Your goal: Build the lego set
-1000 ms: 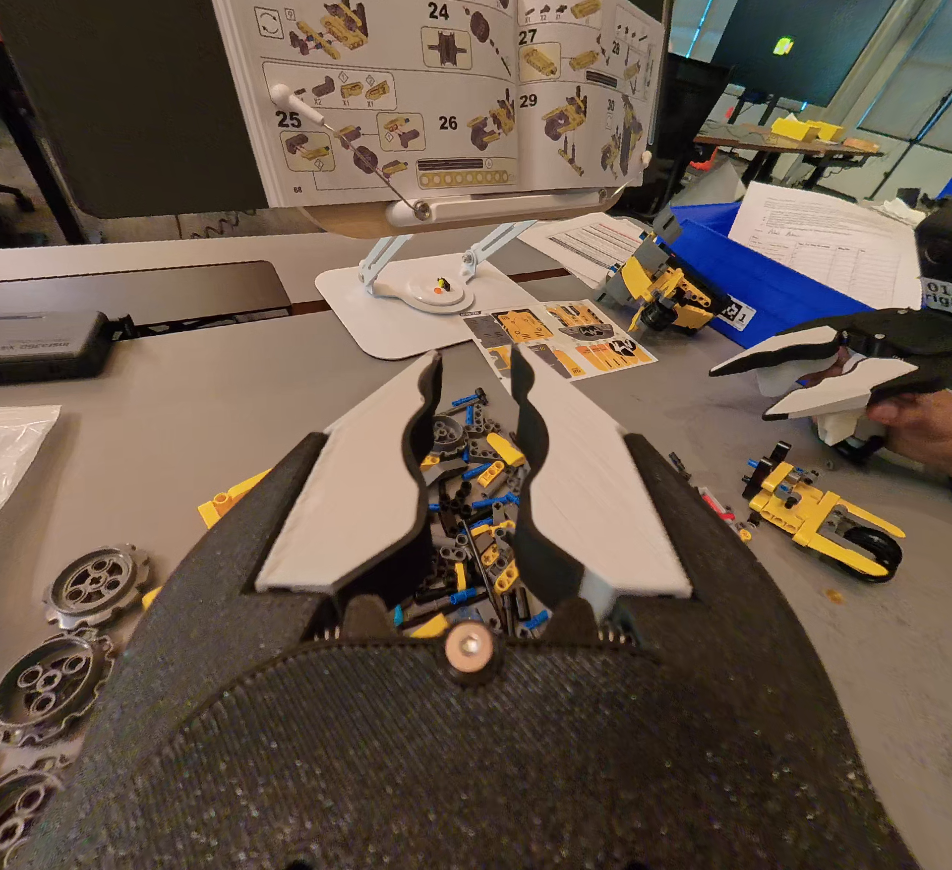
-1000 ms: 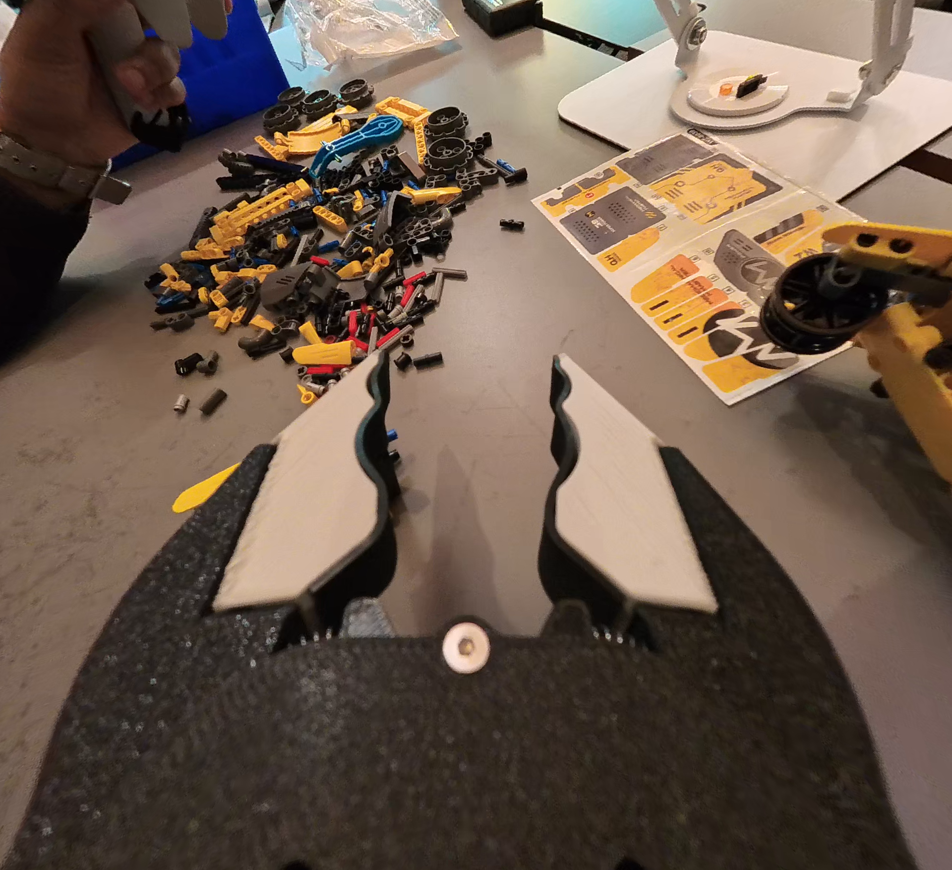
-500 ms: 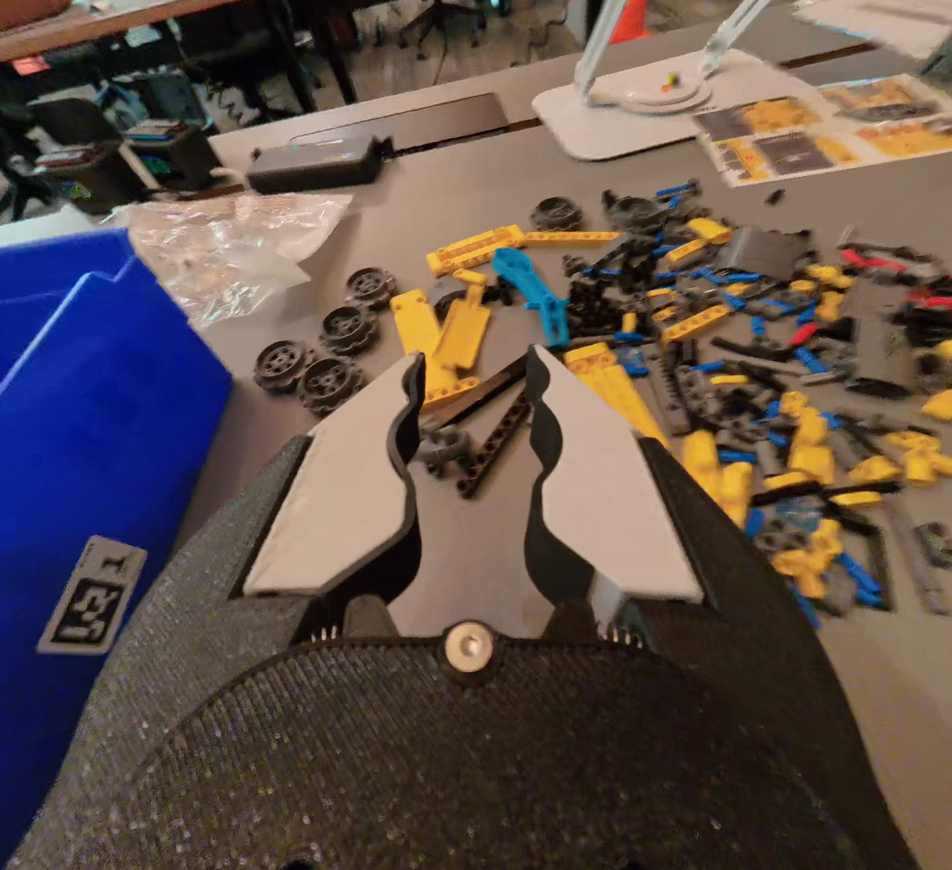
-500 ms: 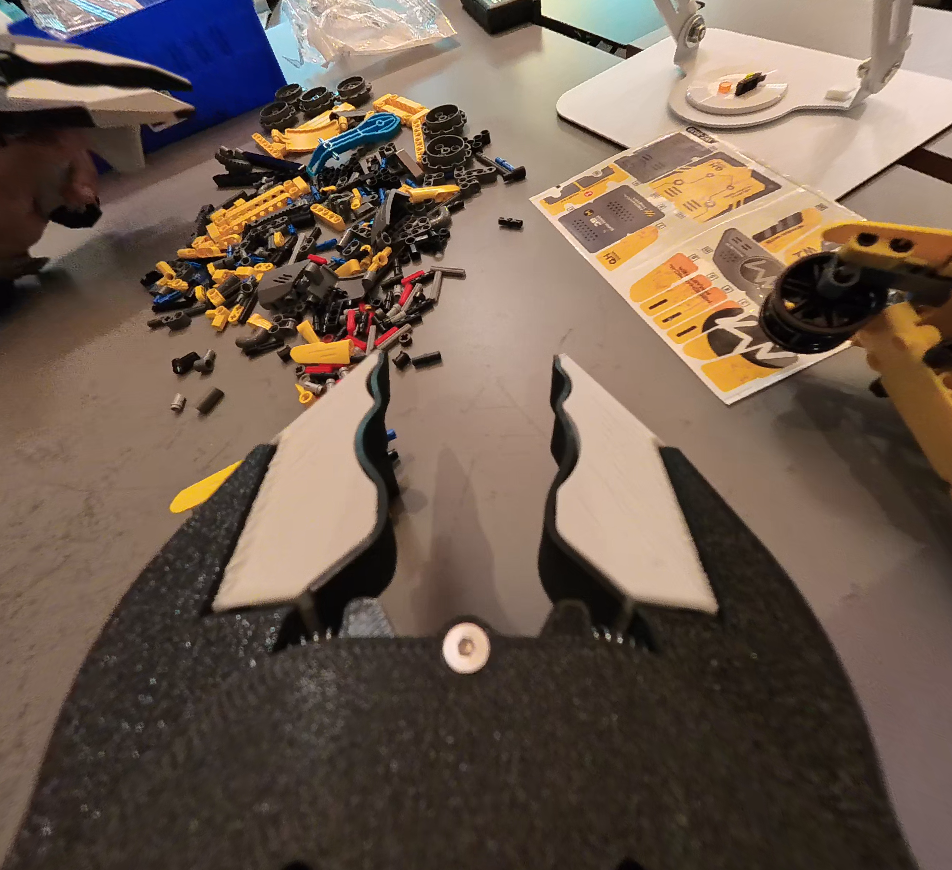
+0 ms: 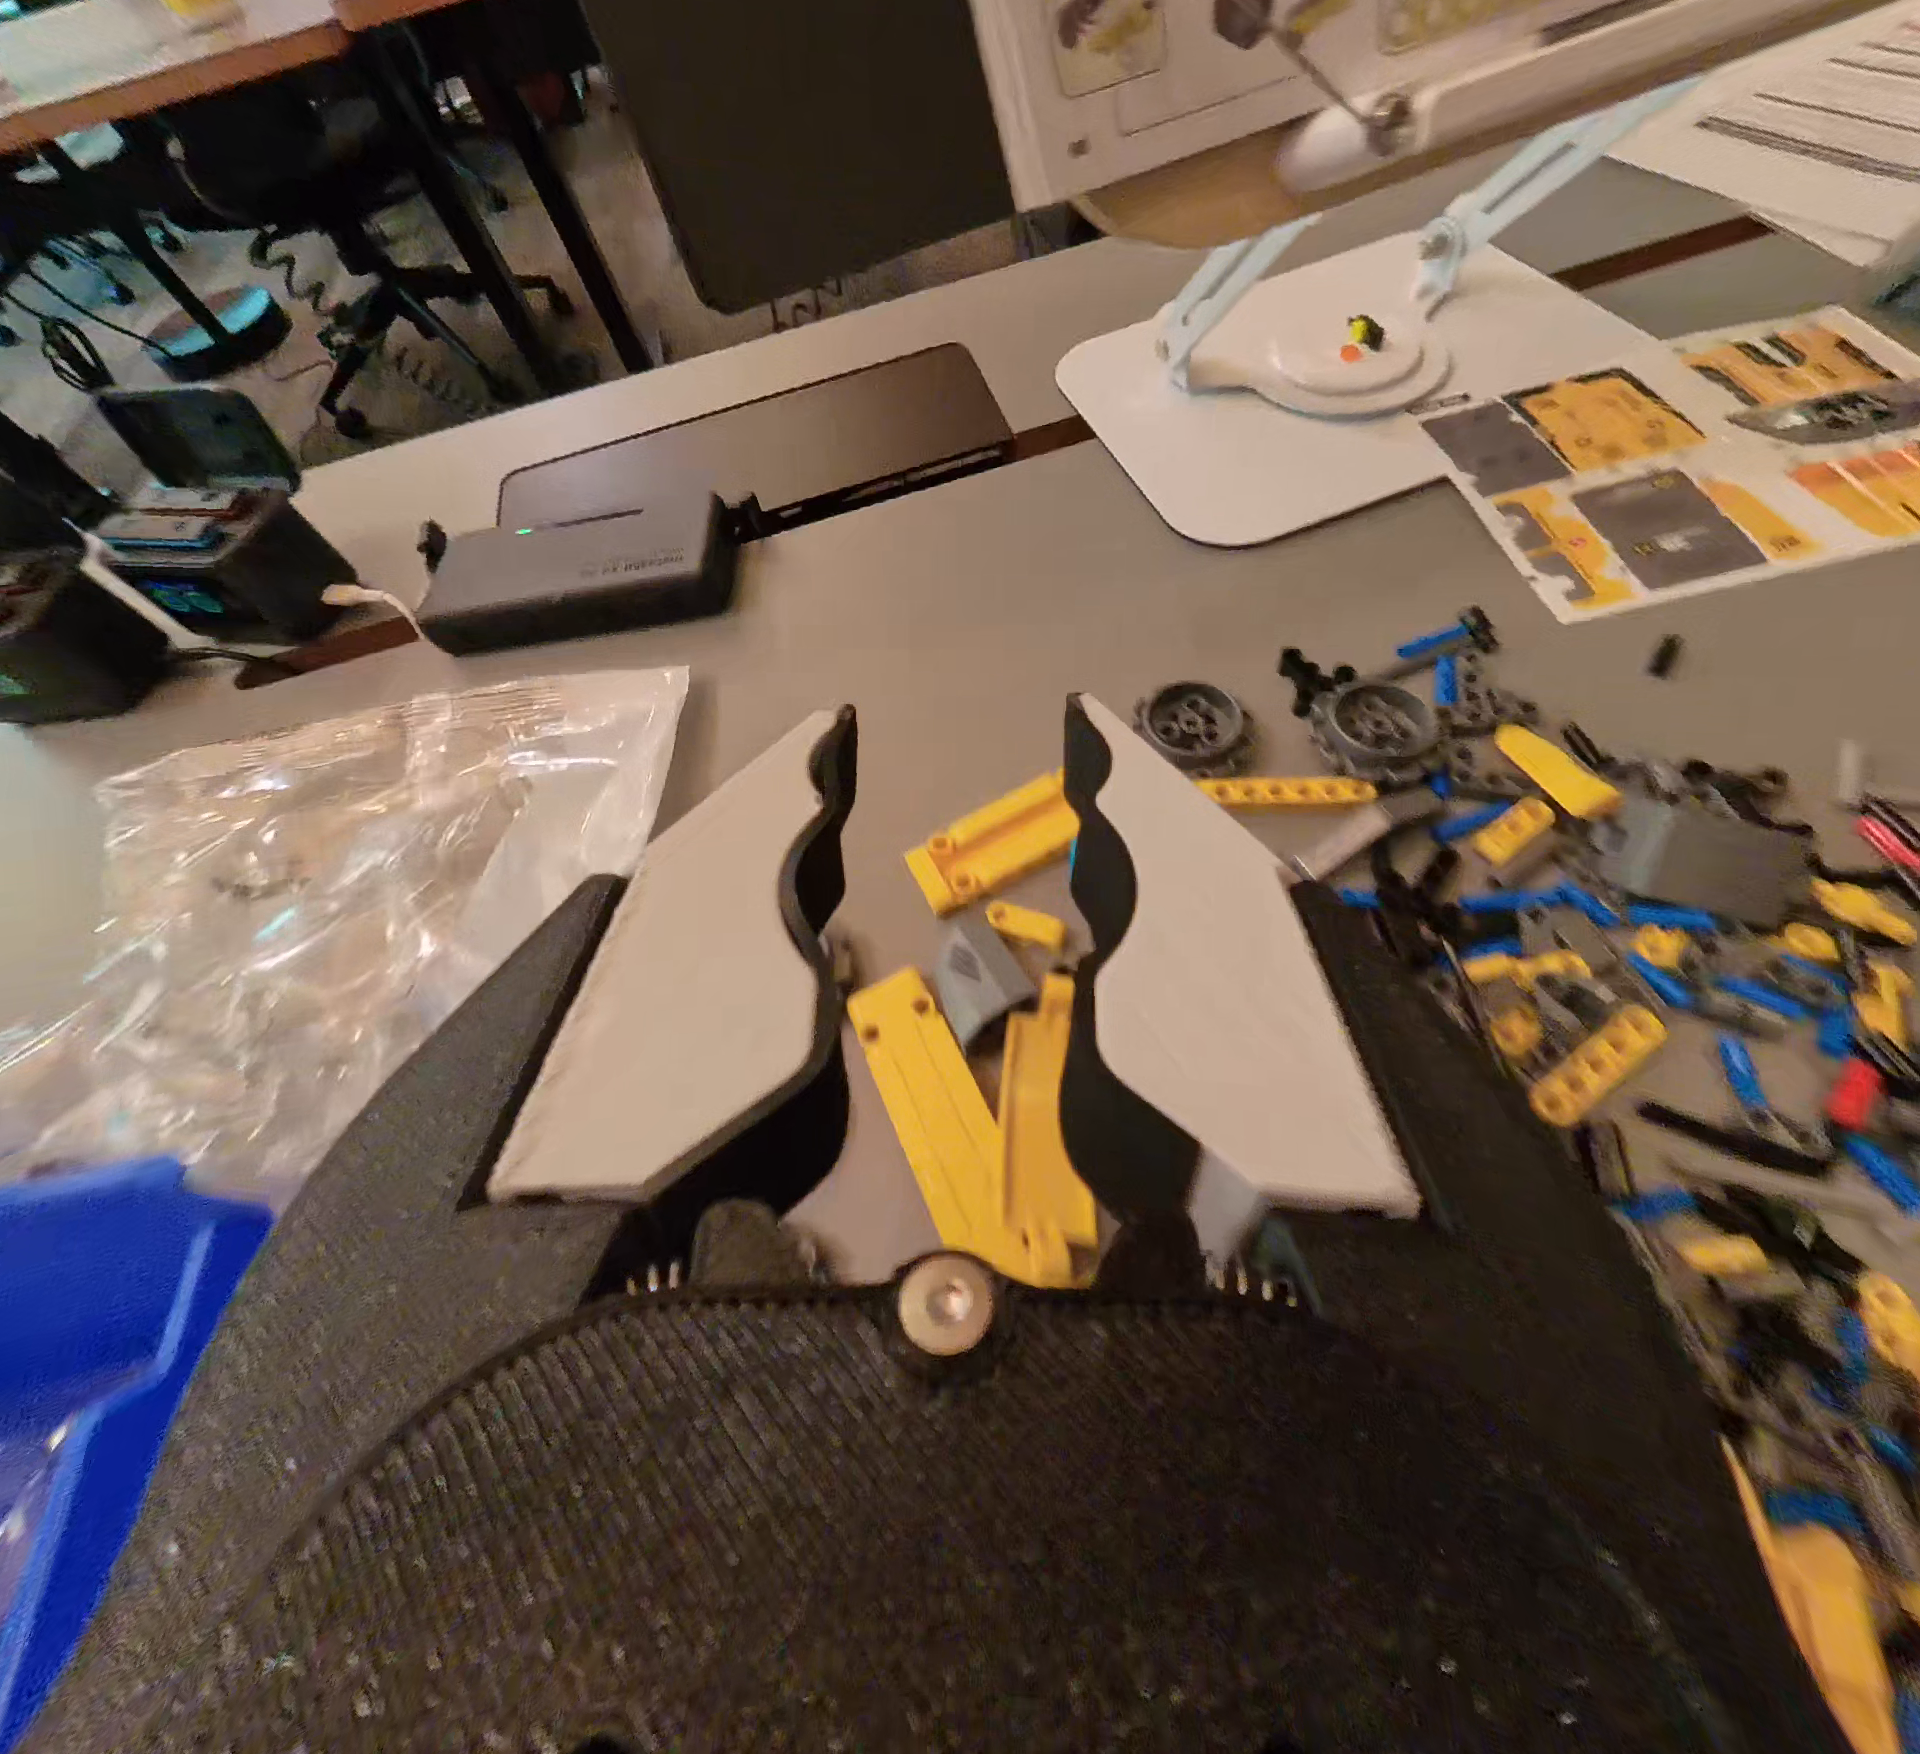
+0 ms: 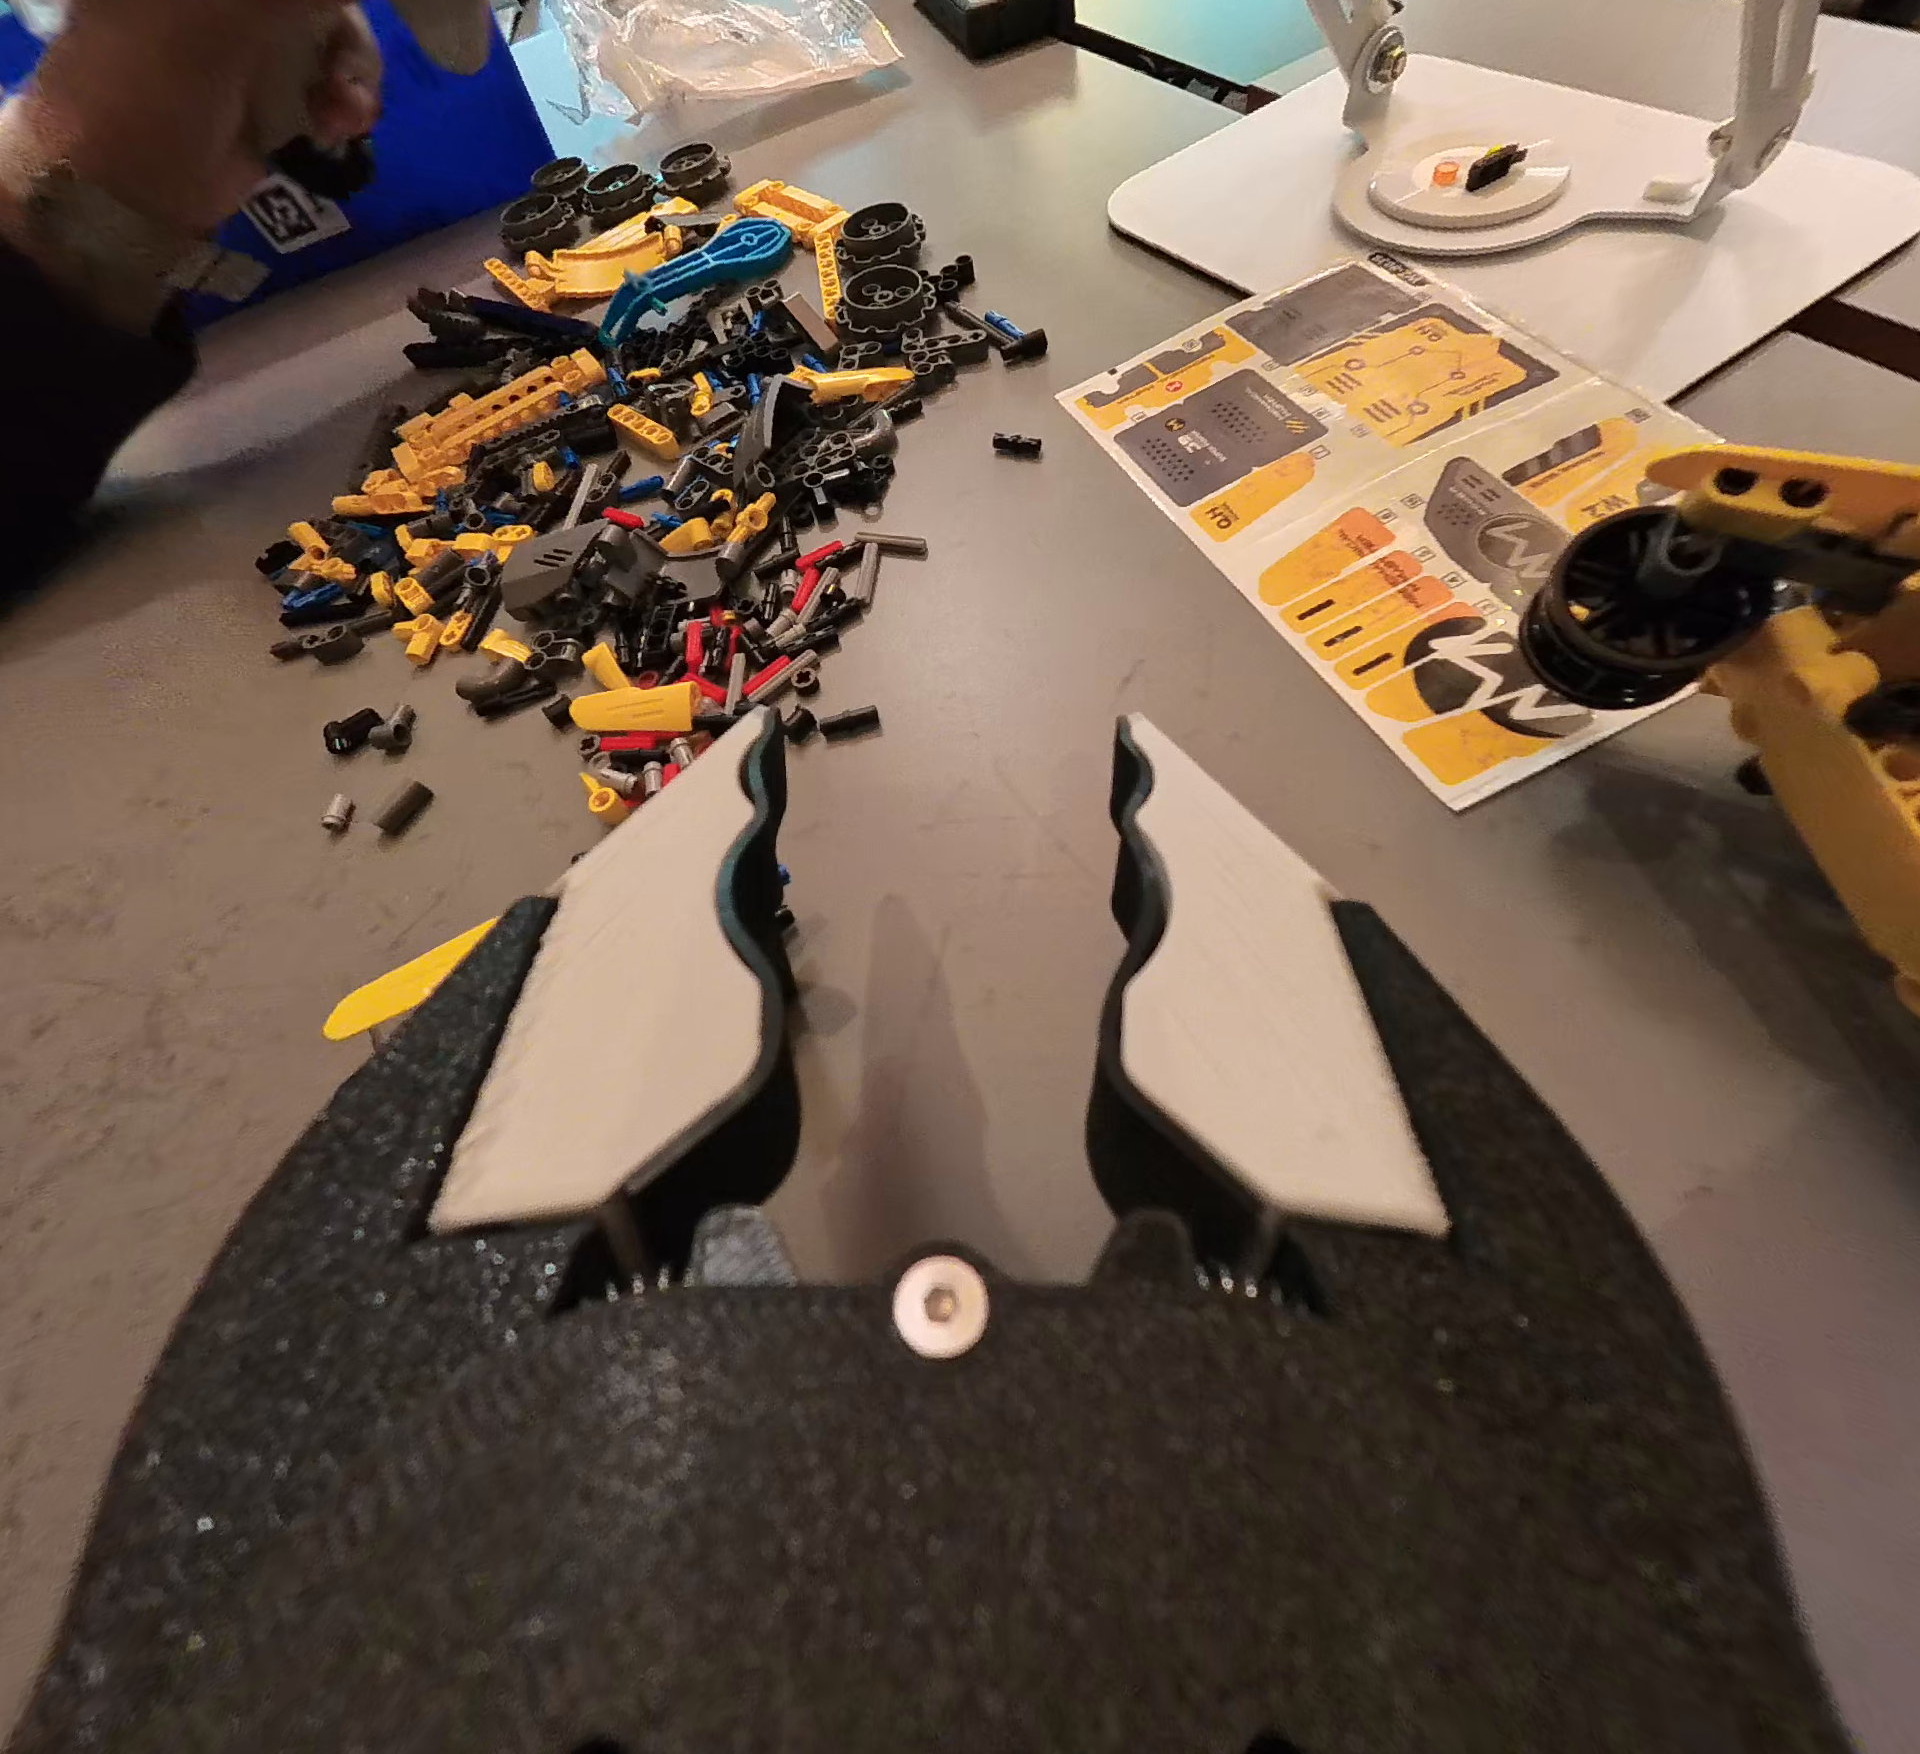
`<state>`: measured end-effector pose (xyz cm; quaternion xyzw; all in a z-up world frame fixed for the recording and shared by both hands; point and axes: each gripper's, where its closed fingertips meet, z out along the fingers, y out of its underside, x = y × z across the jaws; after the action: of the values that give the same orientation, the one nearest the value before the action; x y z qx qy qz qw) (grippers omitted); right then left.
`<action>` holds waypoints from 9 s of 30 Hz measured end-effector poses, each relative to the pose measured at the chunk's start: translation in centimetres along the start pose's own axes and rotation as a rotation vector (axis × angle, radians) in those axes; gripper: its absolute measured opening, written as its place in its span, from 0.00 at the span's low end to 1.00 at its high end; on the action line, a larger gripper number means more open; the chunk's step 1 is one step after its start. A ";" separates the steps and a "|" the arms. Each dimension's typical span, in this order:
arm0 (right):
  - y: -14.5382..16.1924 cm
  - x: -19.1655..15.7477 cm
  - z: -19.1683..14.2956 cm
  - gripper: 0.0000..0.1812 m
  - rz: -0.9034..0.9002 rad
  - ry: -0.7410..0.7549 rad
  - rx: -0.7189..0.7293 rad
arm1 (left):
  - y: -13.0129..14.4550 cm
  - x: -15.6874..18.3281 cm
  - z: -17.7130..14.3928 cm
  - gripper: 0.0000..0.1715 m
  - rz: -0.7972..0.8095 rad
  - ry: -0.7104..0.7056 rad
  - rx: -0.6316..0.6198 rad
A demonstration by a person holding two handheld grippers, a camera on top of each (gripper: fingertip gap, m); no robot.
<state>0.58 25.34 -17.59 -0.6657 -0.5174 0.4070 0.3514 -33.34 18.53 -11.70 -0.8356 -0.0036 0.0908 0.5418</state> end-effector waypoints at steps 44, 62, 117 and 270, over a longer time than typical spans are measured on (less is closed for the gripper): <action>0.7 -0.6 0.6 0.34 -0.055 -0.002 -0.057 | 8.1 -1.1 4.4 0.19 0.014 0.033 -0.242; 0.8 -0.7 0.6 0.35 -0.054 -0.004 -0.059 | 8.2 -0.8 4.6 0.21 0.041 0.035 -0.250; 1.0 -0.7 0.8 0.35 -0.056 -0.003 -0.081 | 7.1 1.6 5.4 0.14 0.238 0.160 -0.229; -3.5 -11.3 -1.8 0.06 0.387 -0.595 0.133 | 0.0 29.6 -8.0 0.13 0.529 0.750 0.366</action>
<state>-0.70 15.05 -11.68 -0.5793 -0.4337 0.6749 0.1444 -3.01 14.41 -12.86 -0.6742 0.4197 -0.0826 0.6021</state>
